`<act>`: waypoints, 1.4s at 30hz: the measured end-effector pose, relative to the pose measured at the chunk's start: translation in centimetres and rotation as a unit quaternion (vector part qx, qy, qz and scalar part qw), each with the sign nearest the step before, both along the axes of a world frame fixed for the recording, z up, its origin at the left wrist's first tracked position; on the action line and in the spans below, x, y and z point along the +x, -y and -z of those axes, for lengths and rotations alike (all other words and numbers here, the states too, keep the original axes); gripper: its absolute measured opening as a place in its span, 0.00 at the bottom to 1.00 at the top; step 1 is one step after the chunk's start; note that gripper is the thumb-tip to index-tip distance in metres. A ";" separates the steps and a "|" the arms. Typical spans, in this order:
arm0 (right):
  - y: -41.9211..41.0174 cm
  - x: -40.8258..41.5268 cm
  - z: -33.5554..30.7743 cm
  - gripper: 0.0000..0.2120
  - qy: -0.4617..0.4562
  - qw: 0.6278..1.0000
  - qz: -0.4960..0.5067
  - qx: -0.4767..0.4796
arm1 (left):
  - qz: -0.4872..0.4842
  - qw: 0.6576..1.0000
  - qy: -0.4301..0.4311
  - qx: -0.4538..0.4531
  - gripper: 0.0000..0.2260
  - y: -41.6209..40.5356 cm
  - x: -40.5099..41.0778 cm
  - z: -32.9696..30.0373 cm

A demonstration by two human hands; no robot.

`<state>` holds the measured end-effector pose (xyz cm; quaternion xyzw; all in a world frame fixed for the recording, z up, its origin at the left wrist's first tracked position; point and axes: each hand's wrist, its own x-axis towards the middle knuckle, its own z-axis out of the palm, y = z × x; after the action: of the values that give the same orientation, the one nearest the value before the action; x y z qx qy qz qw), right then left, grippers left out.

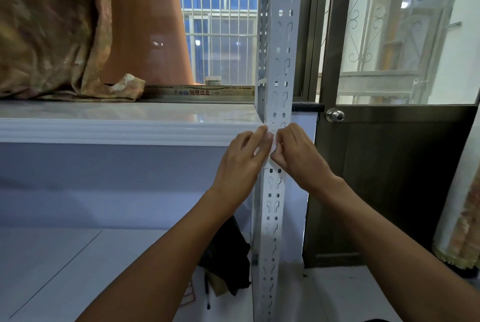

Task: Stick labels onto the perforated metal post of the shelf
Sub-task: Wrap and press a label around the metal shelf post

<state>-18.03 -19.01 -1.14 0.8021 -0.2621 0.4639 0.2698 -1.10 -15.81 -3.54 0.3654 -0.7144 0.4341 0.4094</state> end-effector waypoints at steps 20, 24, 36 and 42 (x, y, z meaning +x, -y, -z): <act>-1.6 -1.5 2.0 0.11 0.138 0.973 -0.102 0.156 | 0.135 0.974 -0.155 0.094 0.19 -0.6 -0.2 -0.1; -1.9 -1.0 1.1 0.05 0.137 0.971 -0.114 0.158 | 0.134 0.974 -0.155 0.099 0.19 -0.9 -0.1 -0.1; -2.0 0.8 0.1 0.07 0.156 0.981 -0.072 0.094 | 0.119 0.979 -0.116 0.115 0.22 -1.0 0.5 -0.4; -1.6 1.9 0.3 0.05 0.121 0.991 -0.005 0.060 | 0.027 0.995 -0.032 0.092 0.24 -1.3 0.3 -0.1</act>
<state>-16.18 -17.38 -1.40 0.7562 -0.3158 0.5423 0.1854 -0.83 -14.50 -3.45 0.3959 -0.7473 0.3437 0.4083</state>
